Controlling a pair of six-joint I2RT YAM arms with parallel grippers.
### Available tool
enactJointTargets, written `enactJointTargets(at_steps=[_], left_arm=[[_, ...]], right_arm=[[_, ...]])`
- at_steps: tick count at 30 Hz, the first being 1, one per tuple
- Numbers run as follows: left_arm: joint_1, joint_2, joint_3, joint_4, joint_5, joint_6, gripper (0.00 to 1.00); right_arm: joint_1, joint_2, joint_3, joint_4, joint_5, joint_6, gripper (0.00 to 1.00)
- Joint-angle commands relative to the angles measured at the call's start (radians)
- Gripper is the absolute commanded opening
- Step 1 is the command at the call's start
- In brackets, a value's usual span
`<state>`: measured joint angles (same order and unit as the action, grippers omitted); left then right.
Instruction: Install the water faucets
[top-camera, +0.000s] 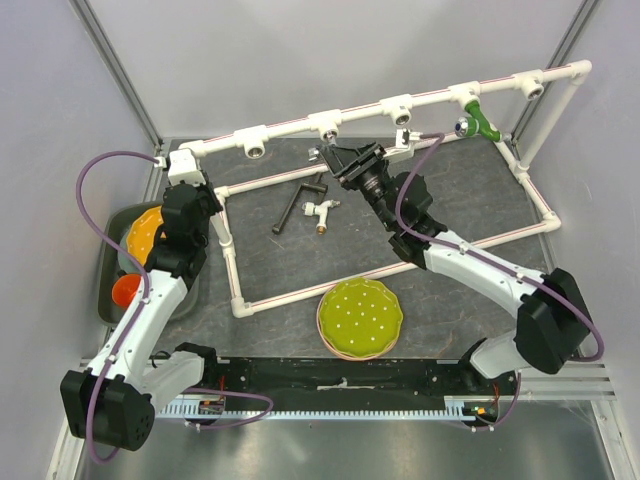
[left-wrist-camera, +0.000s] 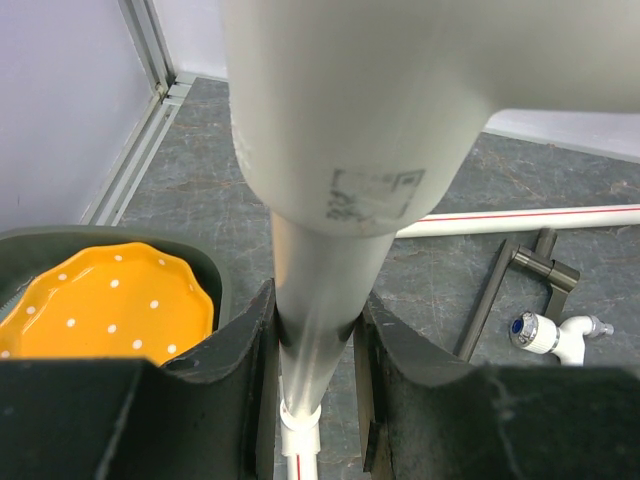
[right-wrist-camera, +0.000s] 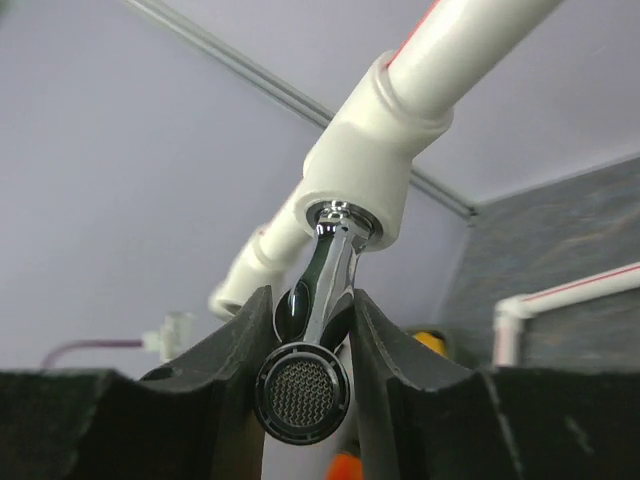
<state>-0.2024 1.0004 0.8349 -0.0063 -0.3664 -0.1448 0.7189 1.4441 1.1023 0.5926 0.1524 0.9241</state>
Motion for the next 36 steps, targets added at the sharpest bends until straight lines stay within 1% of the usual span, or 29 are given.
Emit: enactJointTargets(at_steps=[1,4,5,6,8,9,11,12,14,15,17,18,20,21,23,24,25,26,27,28,29,30,31,32,34,35,36], left_arm=[[-0.012,-0.002,0.029,0.014,0.060,-0.121,0.02],[-0.012,-0.003,0.027,0.014,0.058,-0.121,0.02],[-0.012,-0.002,0.027,0.014,0.058,-0.121,0.02],[-0.012,-0.002,0.027,0.014,0.058,-0.121,0.02],[-0.012,-0.002,0.027,0.014,0.057,-0.118,0.02],[-0.012,0.000,0.029,0.014,0.054,-0.119,0.02],[-0.012,0.003,0.029,0.014,0.053,-0.118,0.02],[-0.012,0.003,0.027,0.014,0.052,-0.118,0.02],[-0.012,0.003,0.027,0.014,0.052,-0.116,0.02],[-0.012,0.001,0.029,0.014,0.053,-0.118,0.02],[-0.012,0.000,0.029,0.014,0.053,-0.116,0.02],[-0.012,0.001,0.027,0.014,0.055,-0.118,0.02],[-0.012,0.000,0.029,0.014,0.055,-0.118,0.02],[-0.012,0.001,0.027,0.014,0.057,-0.119,0.02],[-0.012,0.001,0.027,0.014,0.058,-0.119,0.02],[-0.012,0.001,0.027,0.014,0.058,-0.119,0.02],[-0.012,0.001,0.027,0.014,0.058,-0.119,0.02],[-0.012,0.001,0.027,0.012,0.060,-0.119,0.02],[-0.012,0.000,0.027,0.012,0.058,-0.119,0.02],[-0.012,-0.002,0.029,0.014,0.058,-0.118,0.02],[-0.012,-0.003,0.027,0.012,0.060,-0.119,0.02],[-0.012,0.000,0.027,0.014,0.058,-0.119,0.02],[-0.012,0.001,0.027,0.014,0.060,-0.121,0.02],[-0.012,-0.002,0.027,0.014,0.061,-0.121,0.02],[-0.012,0.000,0.027,0.012,0.063,-0.122,0.02],[-0.011,0.001,0.027,0.012,0.064,-0.124,0.02],[-0.011,0.000,0.027,0.012,0.064,-0.124,0.02]], right_arm=[[-0.003,0.032,-0.051,0.473,-0.021,0.485,0.22],[-0.004,0.068,-0.076,0.611,0.025,0.603,0.25],[-0.004,0.090,-0.082,0.651,0.045,0.666,0.27],[-0.004,0.101,-0.094,0.727,0.059,0.691,0.28],[-0.004,0.117,-0.096,0.774,0.093,0.710,0.32],[-0.004,0.118,-0.096,0.792,0.095,0.705,0.41],[-0.004,0.104,-0.099,0.796,0.090,0.676,0.54],[-0.004,0.096,-0.104,0.779,0.084,0.638,0.67],[-0.009,0.065,-0.122,0.748,0.066,0.590,0.79],[-0.010,0.050,-0.133,0.706,0.062,0.543,0.88],[-0.015,-0.003,-0.166,0.653,0.068,0.497,0.95],[-0.016,-0.023,-0.176,0.603,0.070,0.430,0.98],[-0.018,-0.094,-0.202,0.535,0.084,0.365,0.98],[-0.018,-0.117,-0.209,0.467,0.099,0.331,0.98],[-0.018,-0.184,-0.213,0.380,0.110,0.230,0.98],[-0.018,-0.206,-0.208,0.280,0.111,0.195,0.98],[-0.016,-0.246,-0.203,0.232,0.113,0.098,0.98],[-0.019,-0.266,-0.193,0.183,0.114,0.057,0.98],[-0.018,-0.283,-0.185,0.092,0.116,0.001,0.98],[-0.018,-0.315,-0.174,0.043,0.118,-0.107,0.98],[-0.018,-0.330,-0.148,-0.003,0.119,-0.178,0.98],[-0.018,-0.341,-0.131,-0.098,0.116,-0.241,0.98],[-0.018,-0.356,-0.108,-0.153,0.113,-0.296,0.98],[-0.018,-0.361,-0.063,-0.259,0.121,-0.406,0.98],[-0.018,-0.364,-0.026,-0.338,0.116,-0.505,0.98],[-0.018,-0.361,0.016,-0.412,0.108,-0.586,0.98],[-0.018,-0.352,0.037,-0.451,0.099,-0.629,0.98]])
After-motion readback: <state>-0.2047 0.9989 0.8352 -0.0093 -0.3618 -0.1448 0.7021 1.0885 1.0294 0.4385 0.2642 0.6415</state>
